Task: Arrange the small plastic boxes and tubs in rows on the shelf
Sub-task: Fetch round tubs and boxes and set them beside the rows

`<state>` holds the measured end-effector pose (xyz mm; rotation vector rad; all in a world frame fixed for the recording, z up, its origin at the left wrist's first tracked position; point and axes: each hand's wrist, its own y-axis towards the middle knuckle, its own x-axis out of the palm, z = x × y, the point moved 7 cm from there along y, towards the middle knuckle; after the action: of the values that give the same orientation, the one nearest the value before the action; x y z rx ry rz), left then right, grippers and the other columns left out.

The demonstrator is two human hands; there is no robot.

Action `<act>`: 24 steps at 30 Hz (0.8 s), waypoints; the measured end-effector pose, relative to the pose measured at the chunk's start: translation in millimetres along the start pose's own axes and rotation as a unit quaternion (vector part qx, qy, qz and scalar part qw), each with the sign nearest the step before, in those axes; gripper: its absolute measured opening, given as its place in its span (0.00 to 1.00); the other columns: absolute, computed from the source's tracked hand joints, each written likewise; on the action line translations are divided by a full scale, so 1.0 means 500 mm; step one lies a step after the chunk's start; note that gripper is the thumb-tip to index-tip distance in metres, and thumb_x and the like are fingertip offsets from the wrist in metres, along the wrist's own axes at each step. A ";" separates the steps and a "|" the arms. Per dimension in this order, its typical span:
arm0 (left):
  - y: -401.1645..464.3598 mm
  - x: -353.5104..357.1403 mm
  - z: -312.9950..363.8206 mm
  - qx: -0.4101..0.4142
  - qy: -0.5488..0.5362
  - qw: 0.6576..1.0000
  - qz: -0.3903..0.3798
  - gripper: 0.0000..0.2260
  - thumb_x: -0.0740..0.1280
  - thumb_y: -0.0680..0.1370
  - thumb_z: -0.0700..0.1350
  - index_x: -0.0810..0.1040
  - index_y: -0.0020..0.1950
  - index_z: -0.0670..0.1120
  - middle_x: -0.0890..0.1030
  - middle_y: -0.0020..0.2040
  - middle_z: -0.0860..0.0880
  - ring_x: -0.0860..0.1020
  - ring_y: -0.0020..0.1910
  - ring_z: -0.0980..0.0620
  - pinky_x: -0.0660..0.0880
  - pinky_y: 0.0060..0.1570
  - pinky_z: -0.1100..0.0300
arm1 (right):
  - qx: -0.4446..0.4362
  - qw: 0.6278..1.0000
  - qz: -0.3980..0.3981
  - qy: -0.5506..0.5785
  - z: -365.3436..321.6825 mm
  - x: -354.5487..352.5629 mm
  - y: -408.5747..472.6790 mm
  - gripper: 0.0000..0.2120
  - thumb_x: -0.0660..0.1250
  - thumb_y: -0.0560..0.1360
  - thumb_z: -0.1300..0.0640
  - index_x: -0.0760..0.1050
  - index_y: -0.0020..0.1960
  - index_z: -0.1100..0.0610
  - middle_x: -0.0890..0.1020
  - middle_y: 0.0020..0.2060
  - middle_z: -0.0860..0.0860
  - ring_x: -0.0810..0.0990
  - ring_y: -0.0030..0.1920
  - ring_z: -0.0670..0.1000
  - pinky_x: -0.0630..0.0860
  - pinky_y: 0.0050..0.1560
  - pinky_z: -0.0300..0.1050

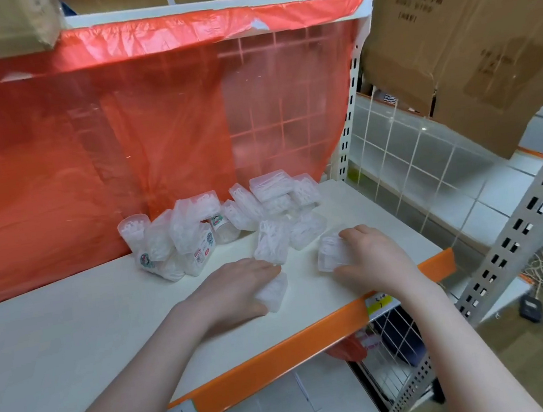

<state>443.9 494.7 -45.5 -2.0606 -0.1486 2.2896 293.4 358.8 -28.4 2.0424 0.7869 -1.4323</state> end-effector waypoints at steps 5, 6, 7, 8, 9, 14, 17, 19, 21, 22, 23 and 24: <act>-0.007 0.004 -0.006 -0.065 -0.001 0.998 0.024 0.30 0.65 0.73 0.57 0.64 0.72 0.49 0.70 0.67 0.51 0.67 0.64 0.50 0.67 0.62 0.54 | 0.002 1.000 0.025 0.005 -0.001 -0.002 -0.015 0.24 0.68 0.68 0.49 0.71 0.61 0.56 0.74 0.52 0.51 0.72 0.54 0.53 0.67 0.49 0.43; -0.010 0.006 -0.008 -0.080 -0.012 0.996 0.026 0.30 0.65 0.73 0.58 0.64 0.72 0.49 0.70 0.66 0.50 0.67 0.64 0.50 0.67 0.61 0.55 | -0.001 1.000 0.029 0.005 -0.002 -0.003 -0.018 0.25 0.68 0.68 0.49 0.70 0.62 0.55 0.74 0.53 0.51 0.72 0.55 0.53 0.66 0.49 0.42; -0.012 0.009 -0.010 -0.095 -0.029 0.995 0.027 0.30 0.66 0.73 0.59 0.64 0.72 0.49 0.70 0.65 0.50 0.68 0.63 0.50 0.68 0.60 0.55 | -0.003 0.999 0.033 0.006 -0.003 -0.004 -0.019 0.25 0.68 0.68 0.49 0.70 0.63 0.55 0.74 0.54 0.51 0.72 0.55 0.53 0.66 0.50 0.42; -0.015 0.012 -0.012 -0.110 -0.047 0.992 0.026 0.30 0.66 0.73 0.59 0.65 0.71 0.49 0.70 0.63 0.51 0.68 0.62 0.51 0.69 0.59 0.55 | -0.004 0.999 0.035 0.007 -0.003 -0.003 -0.021 0.26 0.68 0.68 0.50 0.69 0.64 0.55 0.74 0.54 0.51 0.72 0.56 0.53 0.66 0.51 0.42; -0.018 0.011 -0.014 -0.123 -0.061 0.990 0.028 0.29 0.66 0.72 0.59 0.66 0.70 0.50 0.70 0.61 0.51 0.69 0.60 0.51 0.70 0.57 0.55 | -0.004 0.999 0.041 0.007 -0.004 -0.005 -0.023 0.26 0.68 0.68 0.50 0.69 0.64 0.55 0.74 0.54 0.51 0.72 0.56 0.53 0.67 0.51 0.42; -0.027 0.007 -0.016 -0.171 -0.098 0.979 0.042 0.30 0.68 0.70 0.59 0.66 0.70 0.52 0.72 0.63 0.53 0.70 0.61 0.52 0.69 0.57 0.58 | -0.009 0.998 0.055 0.005 -0.005 -0.006 -0.027 0.25 0.68 0.68 0.49 0.70 0.63 0.55 0.75 0.54 0.51 0.72 0.55 0.54 0.67 0.52 0.44; -0.045 0.003 -0.019 -0.197 -0.095 0.974 0.058 0.31 0.68 0.69 0.59 0.66 0.70 0.52 0.73 0.62 0.53 0.71 0.61 0.53 0.70 0.56 0.58 | -0.026 0.997 0.069 0.020 -0.020 -0.003 -0.036 0.26 0.69 0.68 0.49 0.70 0.64 0.56 0.76 0.56 0.52 0.72 0.57 0.55 0.66 0.53 0.45; -0.066 -0.001 -0.024 -0.214 -0.094 0.970 0.069 0.31 0.68 0.69 0.59 0.67 0.69 0.51 0.73 0.62 0.53 0.71 0.61 0.53 0.71 0.56 0.56 | -0.040 0.996 0.073 0.026 -0.037 -0.002 -0.044 0.27 0.69 0.68 0.49 0.70 0.64 0.56 0.75 0.57 0.53 0.72 0.58 0.55 0.65 0.54 0.44; -0.093 -0.008 -0.030 -0.227 -0.095 0.966 0.082 0.31 0.69 0.68 0.59 0.68 0.68 0.51 0.74 0.62 0.52 0.71 0.61 0.53 0.71 0.57 0.56 | -0.054 0.996 0.068 0.034 -0.059 0.000 -0.052 0.27 0.70 0.68 0.49 0.70 0.64 0.56 0.75 0.57 0.53 0.71 0.58 0.55 0.64 0.55 0.44; -0.109 -0.012 -0.034 -0.234 -0.095 0.964 0.087 0.31 0.69 0.68 0.59 0.68 0.69 0.51 0.73 0.63 0.52 0.71 0.62 0.53 0.70 0.58 0.57 | -0.062 0.995 0.065 0.035 -0.071 0.001 -0.056 0.27 0.69 0.68 0.49 0.70 0.64 0.57 0.75 0.57 0.53 0.71 0.58 0.55 0.64 0.56 0.44; -0.126 -0.015 -0.037 -0.240 -0.093 0.962 0.091 0.32 0.69 0.68 0.59 0.67 0.70 0.51 0.73 0.65 0.52 0.70 0.63 0.53 0.69 0.59 0.58 | -0.069 0.995 0.063 0.035 -0.086 0.001 -0.059 0.27 0.69 0.68 0.49 0.70 0.63 0.57 0.75 0.56 0.53 0.71 0.58 0.55 0.65 0.56 0.45; -0.144 -0.019 -0.041 -0.245 -0.091 0.961 0.094 0.33 0.70 0.69 0.59 0.66 0.71 0.52 0.72 0.66 0.52 0.70 0.65 0.53 0.69 0.59 0.59 | -0.077 0.995 0.061 0.033 -0.102 0.001 -0.063 0.26 0.69 0.68 0.49 0.70 0.63 0.57 0.76 0.56 0.53 0.72 0.58 0.55 0.65 0.55 0.45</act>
<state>463.8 565.9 -30.3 -2.1356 -0.6130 2.7879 304.1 416.2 -16.0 1.9927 0.7609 -1.2045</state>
